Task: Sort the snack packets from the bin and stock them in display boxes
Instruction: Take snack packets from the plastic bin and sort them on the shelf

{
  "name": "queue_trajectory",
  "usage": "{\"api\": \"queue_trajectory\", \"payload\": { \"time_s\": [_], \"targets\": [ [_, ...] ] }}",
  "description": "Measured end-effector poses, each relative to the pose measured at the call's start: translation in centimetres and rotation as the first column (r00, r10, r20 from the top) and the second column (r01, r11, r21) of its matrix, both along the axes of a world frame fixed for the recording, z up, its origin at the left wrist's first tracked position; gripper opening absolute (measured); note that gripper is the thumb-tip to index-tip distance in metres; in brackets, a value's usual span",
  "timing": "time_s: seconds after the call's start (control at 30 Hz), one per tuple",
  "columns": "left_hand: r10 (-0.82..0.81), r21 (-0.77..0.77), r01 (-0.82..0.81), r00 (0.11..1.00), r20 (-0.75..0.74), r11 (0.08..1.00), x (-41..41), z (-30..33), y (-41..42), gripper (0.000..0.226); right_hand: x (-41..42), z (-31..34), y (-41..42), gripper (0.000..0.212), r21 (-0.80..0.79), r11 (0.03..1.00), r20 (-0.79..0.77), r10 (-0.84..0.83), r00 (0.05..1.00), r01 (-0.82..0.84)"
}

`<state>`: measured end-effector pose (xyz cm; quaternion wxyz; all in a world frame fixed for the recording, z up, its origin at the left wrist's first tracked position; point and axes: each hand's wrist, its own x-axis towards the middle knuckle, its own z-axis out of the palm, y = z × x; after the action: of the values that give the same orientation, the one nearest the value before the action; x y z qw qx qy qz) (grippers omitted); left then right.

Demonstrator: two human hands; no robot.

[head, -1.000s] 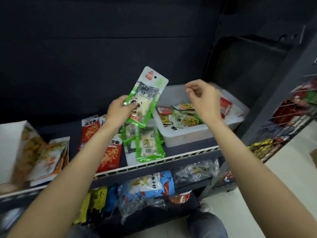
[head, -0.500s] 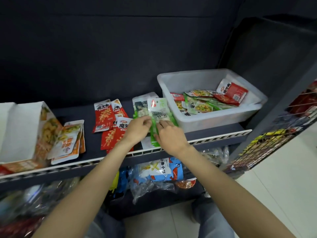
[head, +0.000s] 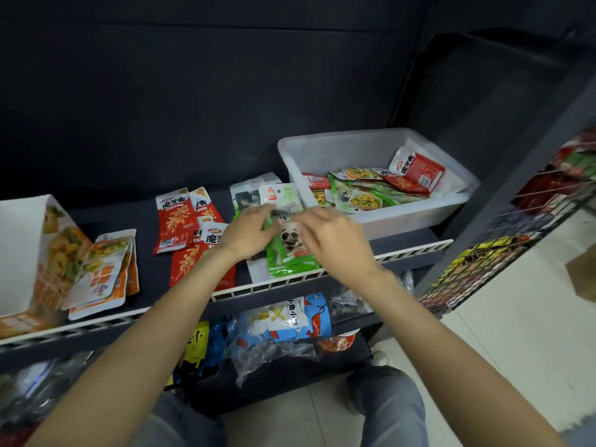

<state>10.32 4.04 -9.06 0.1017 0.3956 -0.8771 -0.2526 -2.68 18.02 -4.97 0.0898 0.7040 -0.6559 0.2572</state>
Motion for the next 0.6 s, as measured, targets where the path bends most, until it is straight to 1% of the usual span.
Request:
{"api": "queue_trajectory", "payload": {
  "time_s": [0.07,0.1,0.17,0.2,0.27,0.33,0.4,0.43,0.47,0.53,0.57,0.6],
  "targets": [
    [0.049,-0.119,-0.065,0.990,-0.133,0.991,0.1,1.4,0.4,0.045,-2.4,1.5,0.1,0.019,-0.069,0.995,0.074,-0.072,0.995,0.078],
    [0.047,-0.179,-0.084,0.978,-0.203,0.980,0.0,2.2,0.7,0.041,-3.9,2.1,0.0,0.019,-0.071,0.988,0.111,-0.125,0.986,0.134],
    [-0.028,-0.269,-0.059,0.950,-0.310,0.961,-0.7,4.0,1.2,0.036,-7.4,2.8,-0.5,0.019,-0.023,0.969,0.131,-0.239,0.962,0.244],
    [-0.084,-0.301,-0.021,0.940,-0.332,0.953,-1.3,4.9,1.5,0.035,-9.4,2.9,-0.9,0.021,0.026,0.955,0.128,-0.297,0.946,0.296],
    [-0.194,-0.349,0.080,0.932,-0.307,0.934,-3.0,6.1,1.9,0.035,-13.0,2.8,-1.9,0.023,0.141,0.916,0.131,-0.393,0.910,0.375],
    [-0.267,-0.378,0.163,0.932,-0.243,0.911,-5.0,6.4,1.9,0.034,-15.6,2.4,-2.9,0.025,0.203,0.889,0.141,-0.440,0.887,0.409],
    [-0.283,-0.373,0.199,0.941,-0.184,0.906,-7.1,6.3,1.7,0.034,-17.3,2.0,-3.9,0.023,0.249,0.870,0.131,-0.466,0.875,0.426],
    [-0.276,-0.363,0.203,0.947,-0.162,0.909,-8.0,6.3,1.5,0.034,-17.7,1.9,-4.4,0.022,0.299,0.854,0.103,-0.472,0.875,0.425],
    [-0.268,-0.350,0.202,0.952,-0.151,0.915,-9.0,6.4,1.2,0.035,-18.0,2.0,-5.0,0.026,0.375,0.826,0.048,-0.471,0.881,0.421],
    [-0.259,-0.329,0.201,0.955,-0.143,0.923,-11.2,6.6,0.5,0.036,-18.3,2.1,-6.3,0.051,0.548,0.719,-0.113,-0.443,0.889,0.427],
    [-0.257,-0.319,0.206,0.958,-0.125,0.925,-12.5,6.7,0.1,0.036,-18.5,2.2,-6.8,0.065,0.613,0.661,-0.169,-0.426,0.889,0.433],
    [-0.258,-0.304,0.220,0.962,-0.090,0.927,-13.9,6.7,-0.4,0.038,-18.7,2.2,-7.2,0.075,0.659,0.616,-0.193,-0.416,0.889,0.431]
  ]
}}
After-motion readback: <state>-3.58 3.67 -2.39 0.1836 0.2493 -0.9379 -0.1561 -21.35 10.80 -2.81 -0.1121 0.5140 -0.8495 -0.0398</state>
